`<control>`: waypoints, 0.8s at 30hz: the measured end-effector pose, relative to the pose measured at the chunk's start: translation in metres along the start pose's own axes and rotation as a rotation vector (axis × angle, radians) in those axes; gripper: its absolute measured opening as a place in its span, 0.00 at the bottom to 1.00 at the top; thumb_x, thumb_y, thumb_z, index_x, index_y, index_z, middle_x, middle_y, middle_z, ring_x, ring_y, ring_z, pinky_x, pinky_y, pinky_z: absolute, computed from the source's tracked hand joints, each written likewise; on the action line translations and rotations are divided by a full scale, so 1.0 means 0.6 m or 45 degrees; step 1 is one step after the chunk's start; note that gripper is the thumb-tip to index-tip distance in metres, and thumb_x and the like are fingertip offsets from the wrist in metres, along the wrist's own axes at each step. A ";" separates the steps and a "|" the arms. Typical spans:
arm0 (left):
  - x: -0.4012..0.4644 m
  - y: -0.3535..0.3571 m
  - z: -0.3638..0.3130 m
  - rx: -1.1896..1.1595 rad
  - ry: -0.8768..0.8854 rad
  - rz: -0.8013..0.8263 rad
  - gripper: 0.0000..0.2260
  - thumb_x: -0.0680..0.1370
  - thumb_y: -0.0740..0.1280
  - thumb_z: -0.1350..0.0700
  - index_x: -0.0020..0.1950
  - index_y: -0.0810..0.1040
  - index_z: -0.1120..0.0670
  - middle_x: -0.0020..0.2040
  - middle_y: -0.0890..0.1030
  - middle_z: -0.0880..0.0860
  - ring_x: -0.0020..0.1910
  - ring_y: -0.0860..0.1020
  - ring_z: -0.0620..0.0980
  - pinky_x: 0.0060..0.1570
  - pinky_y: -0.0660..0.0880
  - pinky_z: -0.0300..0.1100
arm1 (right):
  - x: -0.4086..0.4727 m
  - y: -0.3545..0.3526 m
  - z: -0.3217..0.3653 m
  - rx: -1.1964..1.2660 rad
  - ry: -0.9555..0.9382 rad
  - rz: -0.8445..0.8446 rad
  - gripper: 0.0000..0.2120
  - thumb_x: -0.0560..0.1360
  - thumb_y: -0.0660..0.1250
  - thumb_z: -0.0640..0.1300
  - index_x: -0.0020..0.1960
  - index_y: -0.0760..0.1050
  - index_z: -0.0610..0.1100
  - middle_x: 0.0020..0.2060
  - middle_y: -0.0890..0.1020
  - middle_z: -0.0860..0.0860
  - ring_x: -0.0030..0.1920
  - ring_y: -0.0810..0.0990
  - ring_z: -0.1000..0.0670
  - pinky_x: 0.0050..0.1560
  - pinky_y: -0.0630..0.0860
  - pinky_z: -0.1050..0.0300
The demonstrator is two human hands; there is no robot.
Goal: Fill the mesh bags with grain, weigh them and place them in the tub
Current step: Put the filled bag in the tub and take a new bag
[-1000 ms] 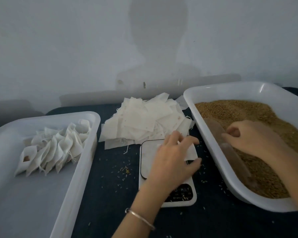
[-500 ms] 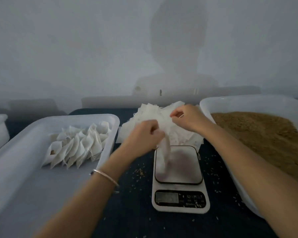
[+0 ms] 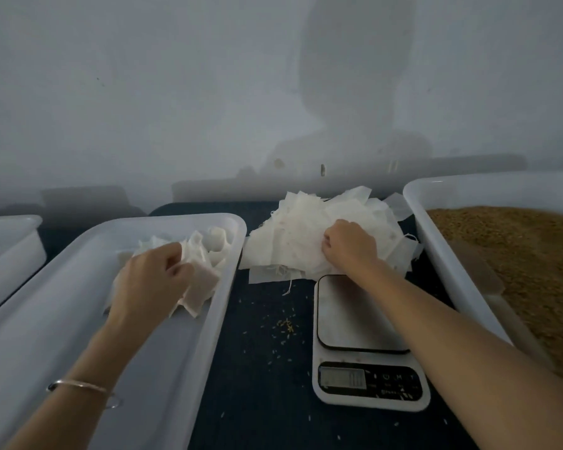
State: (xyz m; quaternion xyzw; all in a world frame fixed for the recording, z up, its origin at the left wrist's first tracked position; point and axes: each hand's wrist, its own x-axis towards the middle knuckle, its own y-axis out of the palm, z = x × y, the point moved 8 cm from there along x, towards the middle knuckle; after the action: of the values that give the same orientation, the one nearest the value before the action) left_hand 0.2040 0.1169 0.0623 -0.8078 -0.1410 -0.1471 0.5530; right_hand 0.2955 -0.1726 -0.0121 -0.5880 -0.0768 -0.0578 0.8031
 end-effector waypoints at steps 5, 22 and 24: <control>-0.001 -0.015 -0.003 0.069 0.031 -0.128 0.10 0.70 0.59 0.58 0.31 0.63 0.60 0.24 0.66 0.55 0.25 0.61 0.53 0.26 0.66 0.48 | -0.004 -0.014 -0.019 0.140 0.059 -0.119 0.15 0.77 0.59 0.42 0.32 0.65 0.42 0.32 0.69 0.50 0.36 0.70 0.48 0.30 0.60 0.59; -0.029 0.045 -0.040 -0.540 -0.075 0.275 0.06 0.79 0.63 0.61 0.52 0.72 0.50 0.47 0.78 0.46 0.45 0.78 0.44 0.42 0.71 0.38 | -0.124 -0.083 -0.013 2.217 0.603 -0.061 0.07 0.79 0.60 0.39 0.44 0.74 0.43 0.45 0.81 0.46 0.45 0.80 0.49 0.34 0.78 0.59; -0.033 -0.008 -0.089 -0.666 -0.001 0.139 0.05 0.79 0.65 0.56 0.51 0.73 0.47 0.48 0.80 0.40 0.50 0.79 0.38 0.47 0.72 0.39 | -0.161 -0.084 -0.011 2.343 0.621 -0.018 0.06 0.79 0.60 0.40 0.46 0.76 0.44 0.45 0.83 0.47 0.43 0.82 0.51 0.37 0.78 0.58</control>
State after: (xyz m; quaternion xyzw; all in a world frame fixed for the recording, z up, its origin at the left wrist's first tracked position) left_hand 0.1795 0.0675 0.0766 -0.9298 -0.0547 -0.1481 0.3324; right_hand 0.1916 -0.1939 0.0147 0.3037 0.0742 -0.1006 0.9445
